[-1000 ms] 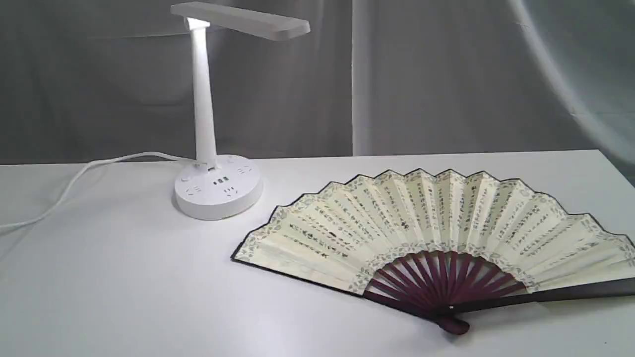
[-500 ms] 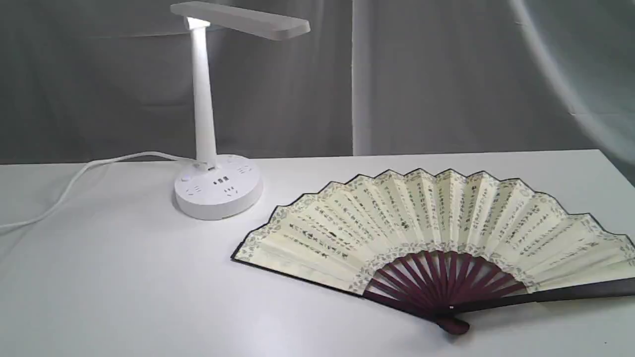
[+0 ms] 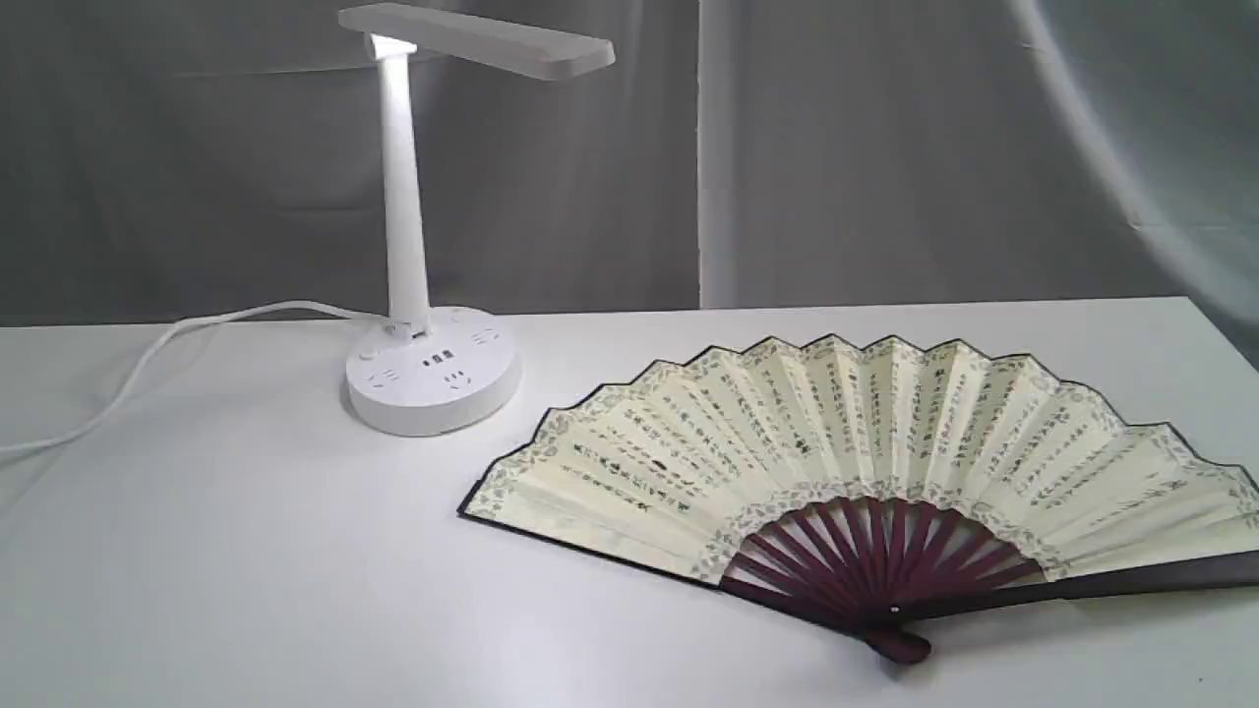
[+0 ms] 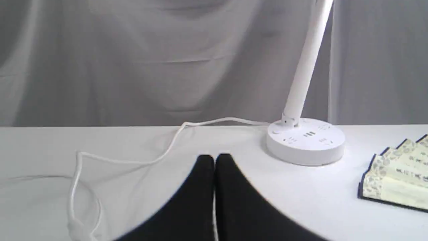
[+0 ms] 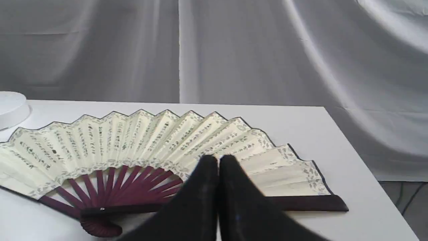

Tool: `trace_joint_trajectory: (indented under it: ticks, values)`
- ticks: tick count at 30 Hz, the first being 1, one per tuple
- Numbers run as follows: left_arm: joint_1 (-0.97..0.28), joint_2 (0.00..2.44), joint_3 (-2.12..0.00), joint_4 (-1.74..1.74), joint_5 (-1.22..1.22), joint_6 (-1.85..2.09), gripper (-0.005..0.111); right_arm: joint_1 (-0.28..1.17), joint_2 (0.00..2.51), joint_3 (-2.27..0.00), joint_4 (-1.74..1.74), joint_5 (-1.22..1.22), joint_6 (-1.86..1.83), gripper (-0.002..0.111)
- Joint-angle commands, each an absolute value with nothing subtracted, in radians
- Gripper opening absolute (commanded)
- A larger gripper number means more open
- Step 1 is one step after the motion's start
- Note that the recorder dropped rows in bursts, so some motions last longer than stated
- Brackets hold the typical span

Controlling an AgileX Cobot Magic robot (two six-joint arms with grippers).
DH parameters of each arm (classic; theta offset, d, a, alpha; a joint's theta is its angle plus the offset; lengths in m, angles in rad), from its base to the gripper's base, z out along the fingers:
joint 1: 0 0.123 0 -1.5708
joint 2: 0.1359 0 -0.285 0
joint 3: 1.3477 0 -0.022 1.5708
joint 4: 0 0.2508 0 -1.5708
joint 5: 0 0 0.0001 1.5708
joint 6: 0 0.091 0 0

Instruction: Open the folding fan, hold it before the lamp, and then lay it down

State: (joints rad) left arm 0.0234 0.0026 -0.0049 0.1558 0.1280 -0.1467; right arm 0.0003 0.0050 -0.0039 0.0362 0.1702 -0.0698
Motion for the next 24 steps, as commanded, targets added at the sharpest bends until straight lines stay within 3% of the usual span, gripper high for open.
trace_joint_trajectory:
  ticks: [1, 24]
  values:
    - [0.024, 0.000, 0.000, 0.160, 0.150, -0.159, 0.000, 0.002, 0.000, 0.000, 0.020, 0.184, -0.072, 0.000]
    - [0.024, 0.000, 0.000, 0.167, 0.184, -0.157, 0.000, 0.002, 0.000, 0.000, 0.020, 0.191, -0.074, 0.000]
